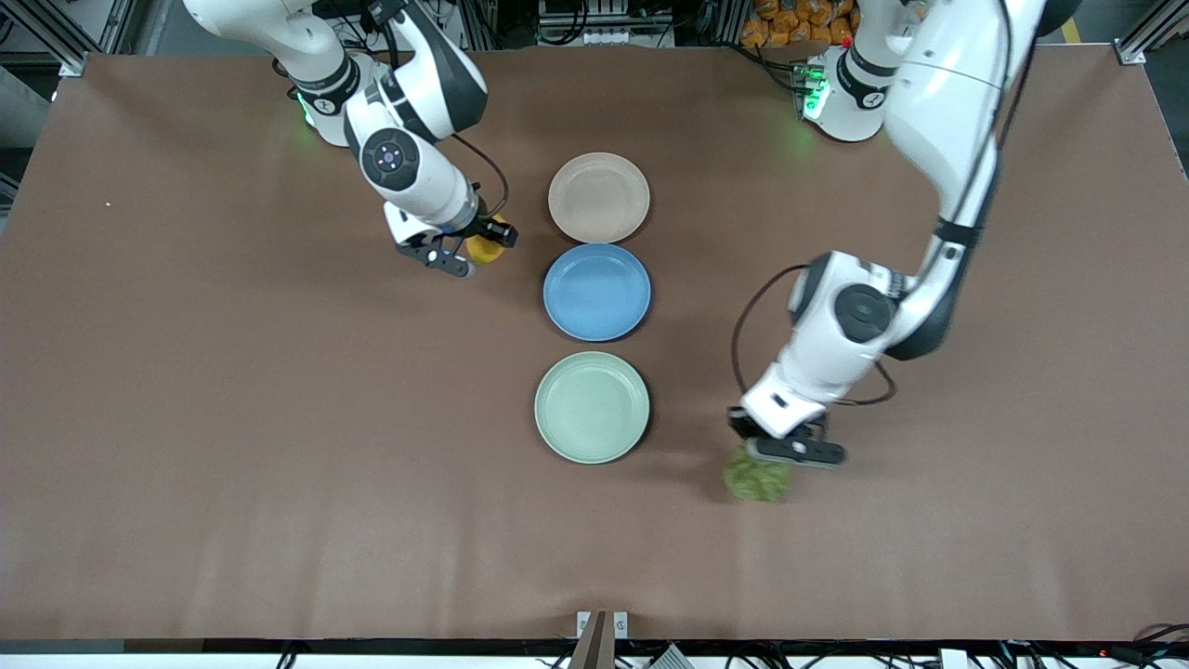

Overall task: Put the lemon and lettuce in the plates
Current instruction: 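Carry the lemon to the cream plate while the left gripper carries lettuce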

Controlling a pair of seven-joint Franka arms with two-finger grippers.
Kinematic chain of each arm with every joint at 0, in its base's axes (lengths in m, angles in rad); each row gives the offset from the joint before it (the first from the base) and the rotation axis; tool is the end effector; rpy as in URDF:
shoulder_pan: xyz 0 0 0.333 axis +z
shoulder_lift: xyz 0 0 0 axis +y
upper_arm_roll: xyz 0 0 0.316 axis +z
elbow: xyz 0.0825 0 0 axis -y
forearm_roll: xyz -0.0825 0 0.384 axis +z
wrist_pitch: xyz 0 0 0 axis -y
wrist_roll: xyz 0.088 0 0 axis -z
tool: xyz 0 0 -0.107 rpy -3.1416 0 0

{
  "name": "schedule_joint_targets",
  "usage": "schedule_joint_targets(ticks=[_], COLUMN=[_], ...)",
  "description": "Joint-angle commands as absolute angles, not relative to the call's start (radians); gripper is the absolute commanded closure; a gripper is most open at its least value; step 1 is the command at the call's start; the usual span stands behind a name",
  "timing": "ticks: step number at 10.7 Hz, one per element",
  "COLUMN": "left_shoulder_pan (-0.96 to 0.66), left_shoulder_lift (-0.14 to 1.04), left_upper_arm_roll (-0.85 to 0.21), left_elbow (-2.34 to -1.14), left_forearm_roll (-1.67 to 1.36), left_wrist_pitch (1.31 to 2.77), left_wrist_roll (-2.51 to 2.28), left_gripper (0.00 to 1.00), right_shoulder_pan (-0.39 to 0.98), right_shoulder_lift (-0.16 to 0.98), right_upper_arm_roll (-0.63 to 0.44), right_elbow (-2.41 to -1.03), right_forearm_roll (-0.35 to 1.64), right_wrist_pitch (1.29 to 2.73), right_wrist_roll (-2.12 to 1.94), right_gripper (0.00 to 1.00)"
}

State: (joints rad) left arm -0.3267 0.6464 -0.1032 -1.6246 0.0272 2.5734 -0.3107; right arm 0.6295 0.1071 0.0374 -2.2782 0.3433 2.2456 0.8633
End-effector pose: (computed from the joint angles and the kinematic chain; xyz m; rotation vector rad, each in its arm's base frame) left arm 0.6581 -0.2897 0.2772 2.9618 -0.1625 0.4044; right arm 0.3970 0.3248 0.2987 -2.9538 0.6464 0.4220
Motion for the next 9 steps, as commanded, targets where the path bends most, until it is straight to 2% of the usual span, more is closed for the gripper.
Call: schedule_joint_targets(ticks=[1,3,6,9], left_shoulder_pan=[-0.421,-0.472,-0.570,-0.641], left_shoulder_lift=[0.643,0.656,0.710,0.725], left_upper_arm_roll=[-0.094,-0.094,-0.094,-0.094], left_elbow=[-1.571,-1.560,-1.456,-1.453], left_forearm_roll=[0.009,-0.024,-0.037,-0.037], left_wrist_pitch=[2.540,2.542,2.542,2.548], left_wrist_roll=[-0.470,-0.559,-0.756,-0.908], left_gripper=[1.00,1.00,1.00,1.00], right_shoulder_pan=[0.739,0.816,0.914,0.982], right_shoulder_lift=[0.087,0.126,0.179,0.232], right_upper_arm_roll=[0.029,0.029,0.029,0.029], right_elbow=[-2.304,-2.306,-2.303,-2.293], right_forearm_roll=[0.390,0.390,0.391,0.391], right_wrist_pitch=[2.322,2.368,2.413,2.491], right_wrist_roll=[0.998,1.078,1.149,1.229], right_gripper=[0.98,0.98,0.98,0.98])
